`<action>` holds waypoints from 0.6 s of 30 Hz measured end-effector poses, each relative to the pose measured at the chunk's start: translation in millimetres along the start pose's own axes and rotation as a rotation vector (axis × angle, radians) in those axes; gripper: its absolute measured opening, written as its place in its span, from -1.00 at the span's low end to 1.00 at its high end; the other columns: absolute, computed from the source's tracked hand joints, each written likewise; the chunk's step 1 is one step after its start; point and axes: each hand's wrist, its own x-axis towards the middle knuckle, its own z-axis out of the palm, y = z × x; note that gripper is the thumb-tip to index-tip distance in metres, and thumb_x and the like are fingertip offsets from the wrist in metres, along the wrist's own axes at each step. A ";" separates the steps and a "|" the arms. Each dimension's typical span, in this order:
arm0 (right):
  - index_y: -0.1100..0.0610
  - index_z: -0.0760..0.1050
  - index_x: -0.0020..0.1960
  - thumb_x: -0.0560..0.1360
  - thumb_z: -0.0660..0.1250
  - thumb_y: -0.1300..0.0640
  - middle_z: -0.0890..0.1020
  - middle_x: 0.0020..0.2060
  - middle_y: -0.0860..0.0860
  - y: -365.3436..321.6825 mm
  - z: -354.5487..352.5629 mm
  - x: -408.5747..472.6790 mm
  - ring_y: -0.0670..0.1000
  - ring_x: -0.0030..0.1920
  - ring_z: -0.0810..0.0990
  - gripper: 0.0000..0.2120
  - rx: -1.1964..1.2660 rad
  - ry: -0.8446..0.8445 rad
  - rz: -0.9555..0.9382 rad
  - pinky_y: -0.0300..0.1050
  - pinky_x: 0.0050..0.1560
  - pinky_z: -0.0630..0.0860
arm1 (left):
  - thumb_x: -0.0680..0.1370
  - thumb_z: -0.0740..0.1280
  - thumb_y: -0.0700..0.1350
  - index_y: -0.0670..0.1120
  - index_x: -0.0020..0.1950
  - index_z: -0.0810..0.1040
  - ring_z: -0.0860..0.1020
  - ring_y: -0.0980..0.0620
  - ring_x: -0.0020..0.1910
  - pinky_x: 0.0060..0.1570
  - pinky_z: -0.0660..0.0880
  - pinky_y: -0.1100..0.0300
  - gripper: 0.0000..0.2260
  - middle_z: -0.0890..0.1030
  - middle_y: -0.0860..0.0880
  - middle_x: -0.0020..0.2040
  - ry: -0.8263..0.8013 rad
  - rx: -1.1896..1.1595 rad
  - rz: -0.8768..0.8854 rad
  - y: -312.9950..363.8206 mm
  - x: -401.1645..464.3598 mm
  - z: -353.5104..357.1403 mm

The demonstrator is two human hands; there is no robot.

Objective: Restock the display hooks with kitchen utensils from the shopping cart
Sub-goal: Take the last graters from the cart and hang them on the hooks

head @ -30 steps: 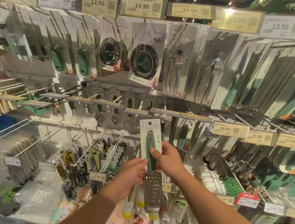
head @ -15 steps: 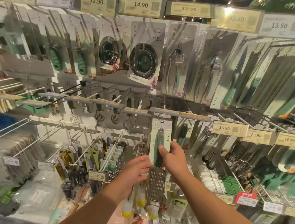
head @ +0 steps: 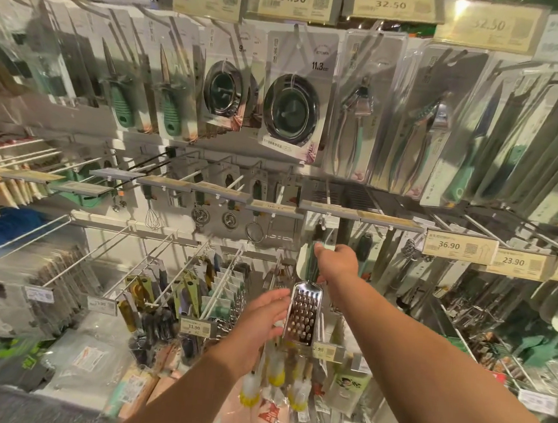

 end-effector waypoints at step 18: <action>0.25 0.52 0.22 0.66 0.22 -0.21 0.68 0.05 0.14 89.1 -48.0 -26.8 0.15 0.03 0.69 -0.49 -0.212 -0.218 0.187 0.05 0.04 0.64 | 0.67 0.34 -0.01 0.06 0.21 0.60 0.63 0.00 0.01 -0.08 0.51 0.14 -0.87 0.71 0.01 0.07 0.052 0.162 -0.097 -21.0 28.3 3.9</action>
